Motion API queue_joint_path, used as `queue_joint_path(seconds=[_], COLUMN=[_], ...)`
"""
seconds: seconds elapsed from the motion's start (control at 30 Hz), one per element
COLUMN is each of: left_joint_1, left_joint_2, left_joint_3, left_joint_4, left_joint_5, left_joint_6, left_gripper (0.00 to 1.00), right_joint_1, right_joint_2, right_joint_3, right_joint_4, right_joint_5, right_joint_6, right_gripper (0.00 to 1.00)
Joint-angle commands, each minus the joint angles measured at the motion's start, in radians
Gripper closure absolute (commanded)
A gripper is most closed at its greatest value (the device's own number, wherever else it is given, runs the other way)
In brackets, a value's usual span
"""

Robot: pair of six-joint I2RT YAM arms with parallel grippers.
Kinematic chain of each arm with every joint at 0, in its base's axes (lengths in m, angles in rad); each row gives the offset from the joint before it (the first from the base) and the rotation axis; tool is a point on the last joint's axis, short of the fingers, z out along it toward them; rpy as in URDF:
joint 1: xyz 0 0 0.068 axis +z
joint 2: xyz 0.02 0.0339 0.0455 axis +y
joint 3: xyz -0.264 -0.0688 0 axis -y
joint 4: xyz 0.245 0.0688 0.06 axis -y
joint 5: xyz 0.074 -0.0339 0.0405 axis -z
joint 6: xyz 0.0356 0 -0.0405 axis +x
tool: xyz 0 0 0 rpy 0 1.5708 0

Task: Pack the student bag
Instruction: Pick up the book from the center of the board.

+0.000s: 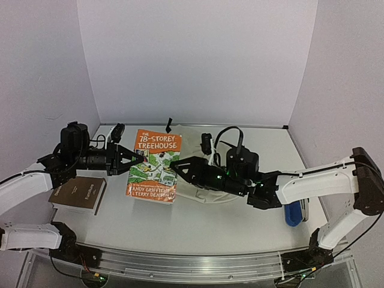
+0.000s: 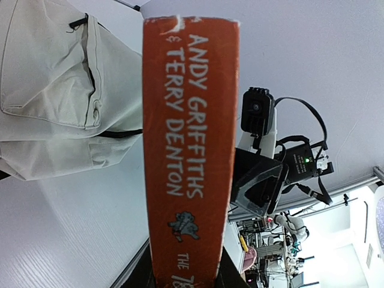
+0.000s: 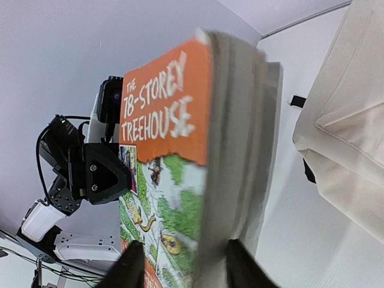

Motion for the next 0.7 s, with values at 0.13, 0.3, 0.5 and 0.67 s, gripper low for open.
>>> queue_joint_path(seconds=[0.13,0.3,0.5,0.67], left_joint_1=[-0.007,-0.025,-0.096,-0.157], left_joint_2=[0.081,0.157,0.254,0.301], left_joint_3=[0.08,0.141,0.26,0.332], left_joint_4=[0.033,0.019,-0.132,-0.207], left_joint_5=[0.088,0.213,0.326,0.376], left_joint_6=[0.074,0.12,0.237,0.297], left_gripper=[1.0,1.0,1.0,1.0], right_joint_1=[-0.111,-0.151,-0.167,-0.204], right_joint_2=[-0.187,-0.249,-0.254,-0.243], right_joint_3=[0.032,0.142,0.251,0.313], right_joint_4=[-0.201,-0.523,-0.768,-0.867], right_joint_5=[0.011,-0.092,-0.307,-0.394], right_joint_6=[-0.161,-0.403,-0.565,-0.626], right_gripper=[0.02,0.02,0.02,0.02])
